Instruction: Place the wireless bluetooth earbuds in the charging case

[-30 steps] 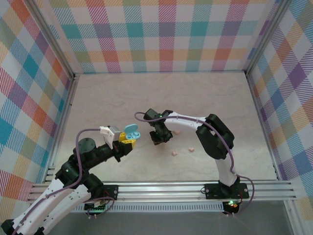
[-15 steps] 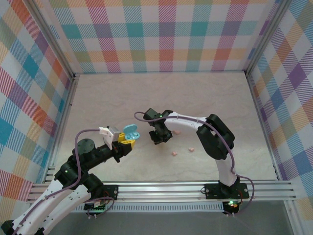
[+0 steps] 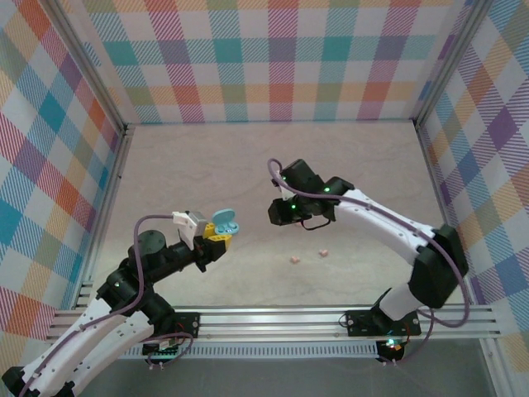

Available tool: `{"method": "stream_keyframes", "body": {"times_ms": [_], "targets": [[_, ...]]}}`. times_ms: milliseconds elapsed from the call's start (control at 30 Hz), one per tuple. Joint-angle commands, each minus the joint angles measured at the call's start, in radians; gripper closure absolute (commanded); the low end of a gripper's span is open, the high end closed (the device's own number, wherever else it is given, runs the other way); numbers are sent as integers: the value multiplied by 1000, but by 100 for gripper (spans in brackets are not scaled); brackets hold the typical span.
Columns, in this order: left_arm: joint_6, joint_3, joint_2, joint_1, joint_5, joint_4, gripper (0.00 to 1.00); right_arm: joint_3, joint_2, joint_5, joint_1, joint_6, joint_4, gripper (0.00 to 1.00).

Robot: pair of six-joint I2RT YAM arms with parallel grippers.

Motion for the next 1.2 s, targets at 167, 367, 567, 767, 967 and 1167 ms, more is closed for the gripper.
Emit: {"method": "stream_keyframes", "body": {"times_ms": [167,367,567,767,967,1167], "targets": [[-21,-36,17,-9,50,175,77,0,-166,-187,6,57,80,79],[-14,-41,42,-9,75,208,77,27,-206,-290,16,92,125,81],[-12,-66,39,-9,79,256,77,83,-219,-323,68,73,162,80],[-12,-71,43,-9,77,268,77,146,-178,-337,125,43,179,80],[-6,-72,42,-9,82,268,77,217,-101,-345,178,-27,157,80],[-5,-75,42,-9,93,275,77,270,-35,-345,221,-80,123,80]]}}
